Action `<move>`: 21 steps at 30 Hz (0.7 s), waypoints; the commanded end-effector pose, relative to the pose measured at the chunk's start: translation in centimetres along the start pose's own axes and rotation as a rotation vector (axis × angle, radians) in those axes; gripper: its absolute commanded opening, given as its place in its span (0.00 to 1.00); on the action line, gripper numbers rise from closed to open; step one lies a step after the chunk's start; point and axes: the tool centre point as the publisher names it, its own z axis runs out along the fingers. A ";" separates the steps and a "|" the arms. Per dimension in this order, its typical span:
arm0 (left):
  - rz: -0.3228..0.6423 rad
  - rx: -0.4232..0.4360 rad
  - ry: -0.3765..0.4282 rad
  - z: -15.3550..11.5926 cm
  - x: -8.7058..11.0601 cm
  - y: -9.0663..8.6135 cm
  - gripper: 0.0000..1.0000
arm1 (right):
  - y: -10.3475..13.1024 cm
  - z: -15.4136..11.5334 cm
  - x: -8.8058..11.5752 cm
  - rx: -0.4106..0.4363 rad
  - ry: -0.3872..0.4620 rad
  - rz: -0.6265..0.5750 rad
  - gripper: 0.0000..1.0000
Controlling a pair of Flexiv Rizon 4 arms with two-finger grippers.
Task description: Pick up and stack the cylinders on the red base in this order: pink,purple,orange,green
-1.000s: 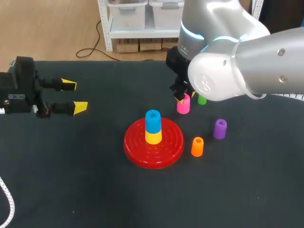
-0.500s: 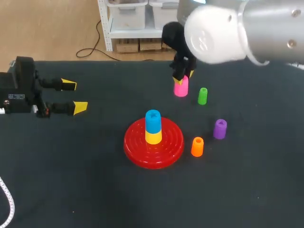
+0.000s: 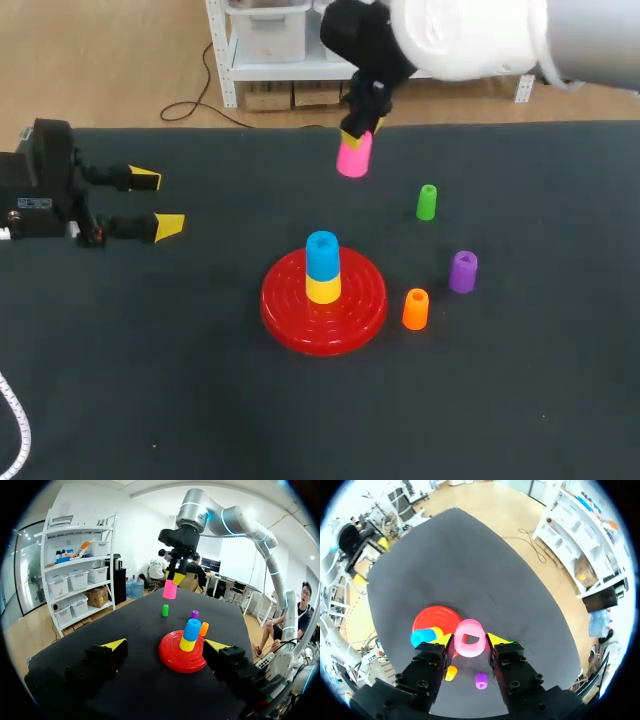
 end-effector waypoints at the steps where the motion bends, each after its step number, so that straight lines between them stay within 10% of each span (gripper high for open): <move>1: 0.003 -0.004 -0.009 0.1 0.2 0.0 1.00 | -0.2 -0.2 1.2 -0.001 -0.031 0.001 0.01; 21: 0.003 -0.004 -0.009 0.1 0.2 0.0 1.00 | -0.2 -0.2 1.2 -0.001 -0.031 0.001 0.00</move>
